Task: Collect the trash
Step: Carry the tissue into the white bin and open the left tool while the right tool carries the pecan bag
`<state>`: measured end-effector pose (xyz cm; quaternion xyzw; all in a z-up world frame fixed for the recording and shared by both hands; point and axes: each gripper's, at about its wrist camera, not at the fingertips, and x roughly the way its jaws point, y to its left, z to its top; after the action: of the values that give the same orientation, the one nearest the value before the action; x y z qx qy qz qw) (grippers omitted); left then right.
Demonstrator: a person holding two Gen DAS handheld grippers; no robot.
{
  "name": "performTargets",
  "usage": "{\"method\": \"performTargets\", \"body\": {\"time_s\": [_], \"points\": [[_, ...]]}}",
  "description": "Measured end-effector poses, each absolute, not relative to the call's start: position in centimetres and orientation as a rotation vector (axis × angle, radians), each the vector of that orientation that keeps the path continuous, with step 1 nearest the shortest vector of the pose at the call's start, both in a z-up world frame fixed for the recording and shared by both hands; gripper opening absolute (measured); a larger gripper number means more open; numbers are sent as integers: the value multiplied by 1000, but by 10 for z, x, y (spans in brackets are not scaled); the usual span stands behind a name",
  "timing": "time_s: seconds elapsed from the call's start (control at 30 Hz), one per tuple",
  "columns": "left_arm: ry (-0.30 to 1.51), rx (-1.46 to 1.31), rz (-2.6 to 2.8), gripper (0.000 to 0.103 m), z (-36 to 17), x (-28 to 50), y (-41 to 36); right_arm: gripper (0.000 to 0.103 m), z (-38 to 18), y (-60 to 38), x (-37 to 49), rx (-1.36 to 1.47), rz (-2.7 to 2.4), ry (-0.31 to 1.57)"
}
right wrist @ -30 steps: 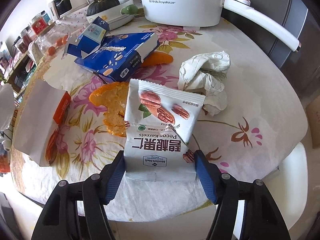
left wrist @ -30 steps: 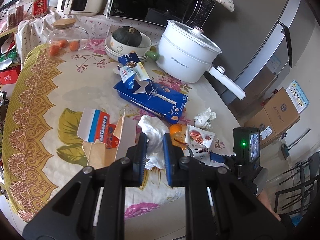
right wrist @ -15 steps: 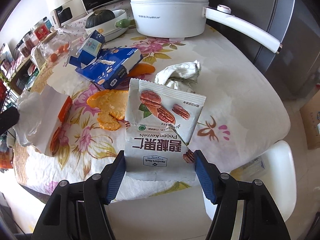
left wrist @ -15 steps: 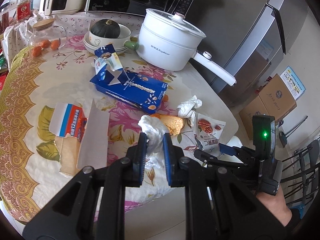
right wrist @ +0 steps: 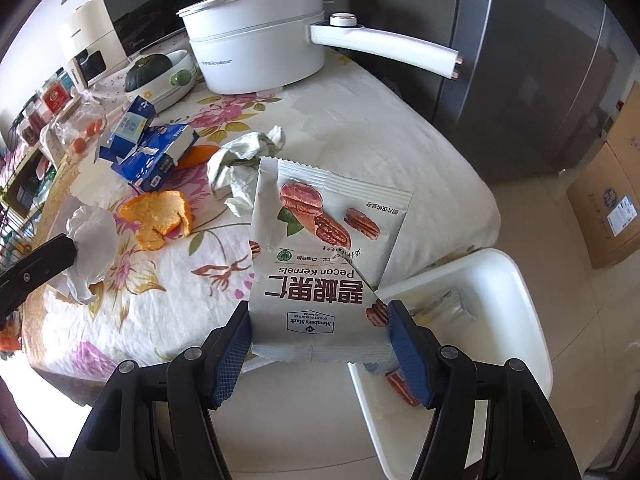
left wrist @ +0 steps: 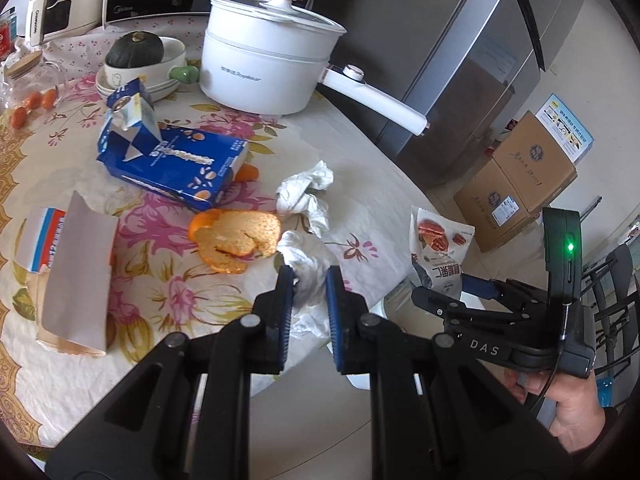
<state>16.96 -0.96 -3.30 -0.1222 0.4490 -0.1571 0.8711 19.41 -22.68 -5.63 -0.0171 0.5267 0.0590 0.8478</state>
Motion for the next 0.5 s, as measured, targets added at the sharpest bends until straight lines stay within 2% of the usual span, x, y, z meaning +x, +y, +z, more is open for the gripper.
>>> {"method": "performTargets", "body": {"time_s": [0.5], "points": [[976, -222, -482, 18, -51, 172, -112, 68, -56, -322, 163, -8, 16, 1129]]}}
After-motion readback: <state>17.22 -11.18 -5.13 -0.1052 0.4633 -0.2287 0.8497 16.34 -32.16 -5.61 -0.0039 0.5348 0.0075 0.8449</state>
